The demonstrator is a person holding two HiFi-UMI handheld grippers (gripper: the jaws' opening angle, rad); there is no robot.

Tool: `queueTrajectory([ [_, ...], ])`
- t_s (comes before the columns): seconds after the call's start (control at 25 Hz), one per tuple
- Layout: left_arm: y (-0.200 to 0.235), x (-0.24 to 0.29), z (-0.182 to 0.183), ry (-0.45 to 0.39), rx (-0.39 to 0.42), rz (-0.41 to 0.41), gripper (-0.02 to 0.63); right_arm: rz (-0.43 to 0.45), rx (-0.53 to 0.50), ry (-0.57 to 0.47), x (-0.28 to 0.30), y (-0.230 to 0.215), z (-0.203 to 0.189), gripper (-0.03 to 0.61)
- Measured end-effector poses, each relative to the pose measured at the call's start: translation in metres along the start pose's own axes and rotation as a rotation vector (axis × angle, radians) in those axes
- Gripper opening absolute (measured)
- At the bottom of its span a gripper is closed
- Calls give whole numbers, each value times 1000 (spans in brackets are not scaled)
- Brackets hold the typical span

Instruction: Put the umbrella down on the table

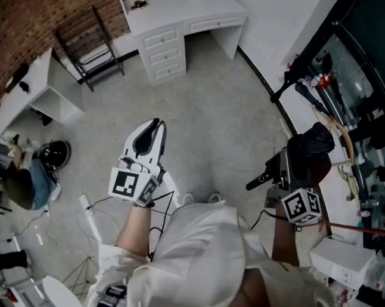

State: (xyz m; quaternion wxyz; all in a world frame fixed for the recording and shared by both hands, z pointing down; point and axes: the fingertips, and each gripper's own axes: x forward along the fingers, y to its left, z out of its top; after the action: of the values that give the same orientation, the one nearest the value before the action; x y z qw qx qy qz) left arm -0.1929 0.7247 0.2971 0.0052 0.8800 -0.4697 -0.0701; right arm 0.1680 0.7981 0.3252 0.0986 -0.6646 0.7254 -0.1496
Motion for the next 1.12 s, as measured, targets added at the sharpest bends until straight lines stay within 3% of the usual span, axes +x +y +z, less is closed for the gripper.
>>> queueTrajectory([
  [1.12, 25, -3, 0, 1, -24, -6, 66, -19, -11, -2, 10, 20, 0, 270],
])
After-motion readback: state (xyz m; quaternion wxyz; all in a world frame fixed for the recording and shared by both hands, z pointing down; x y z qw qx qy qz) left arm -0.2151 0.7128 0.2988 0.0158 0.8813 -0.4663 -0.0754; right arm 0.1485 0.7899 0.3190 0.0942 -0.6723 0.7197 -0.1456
